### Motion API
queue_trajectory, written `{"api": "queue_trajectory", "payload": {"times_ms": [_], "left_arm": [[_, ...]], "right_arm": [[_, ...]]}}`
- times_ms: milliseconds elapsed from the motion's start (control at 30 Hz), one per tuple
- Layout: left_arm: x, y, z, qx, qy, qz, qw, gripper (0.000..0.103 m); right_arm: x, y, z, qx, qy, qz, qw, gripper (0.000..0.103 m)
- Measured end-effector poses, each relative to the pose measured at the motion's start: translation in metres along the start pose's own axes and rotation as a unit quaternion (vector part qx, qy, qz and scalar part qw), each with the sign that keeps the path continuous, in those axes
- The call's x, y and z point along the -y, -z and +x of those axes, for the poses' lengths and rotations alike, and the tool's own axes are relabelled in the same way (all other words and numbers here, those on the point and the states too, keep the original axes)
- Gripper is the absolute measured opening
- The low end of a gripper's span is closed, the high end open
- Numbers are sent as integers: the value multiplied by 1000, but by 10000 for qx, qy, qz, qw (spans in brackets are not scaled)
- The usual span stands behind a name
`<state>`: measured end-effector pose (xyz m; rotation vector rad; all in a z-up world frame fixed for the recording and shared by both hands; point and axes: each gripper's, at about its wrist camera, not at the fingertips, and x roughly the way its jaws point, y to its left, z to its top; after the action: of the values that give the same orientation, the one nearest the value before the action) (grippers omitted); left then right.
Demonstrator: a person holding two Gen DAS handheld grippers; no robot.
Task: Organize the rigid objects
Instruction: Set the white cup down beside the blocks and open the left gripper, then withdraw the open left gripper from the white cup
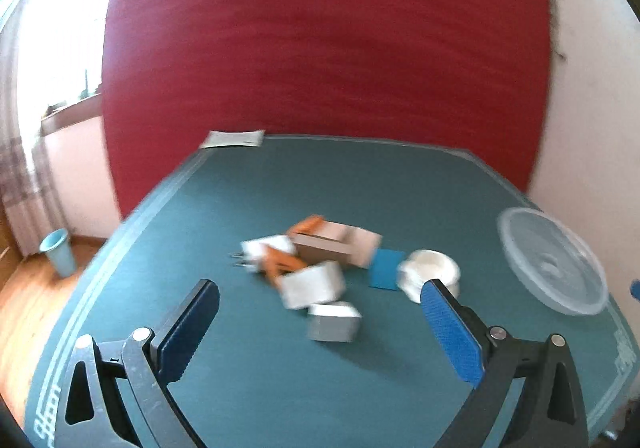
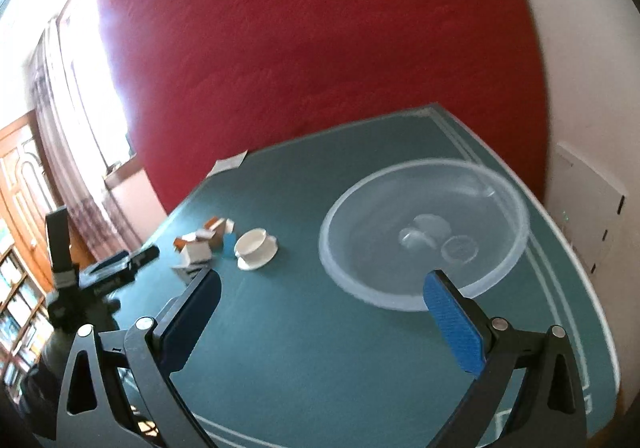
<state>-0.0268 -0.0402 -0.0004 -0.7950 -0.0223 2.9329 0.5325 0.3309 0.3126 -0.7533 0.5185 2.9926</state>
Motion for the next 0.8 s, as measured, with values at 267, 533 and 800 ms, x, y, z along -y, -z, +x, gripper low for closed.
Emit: {"api": "queue_trajectory", "payload": {"times_ms": [267,533,800], "left_arm": [[-12,-11,61,-306,-465,187,9983,102],[-67,-9,98,-1025,-1082,-938,9844,103],[-31,11,81,-1013,-910,-152,9906,103]], "right_arm": [[-9,15,7,-217,-197,-103,9995,102],[-8,28,30,-434,-3,-266,9987,102],[-24,36,51,-727,9,-491,9961,102]]}}
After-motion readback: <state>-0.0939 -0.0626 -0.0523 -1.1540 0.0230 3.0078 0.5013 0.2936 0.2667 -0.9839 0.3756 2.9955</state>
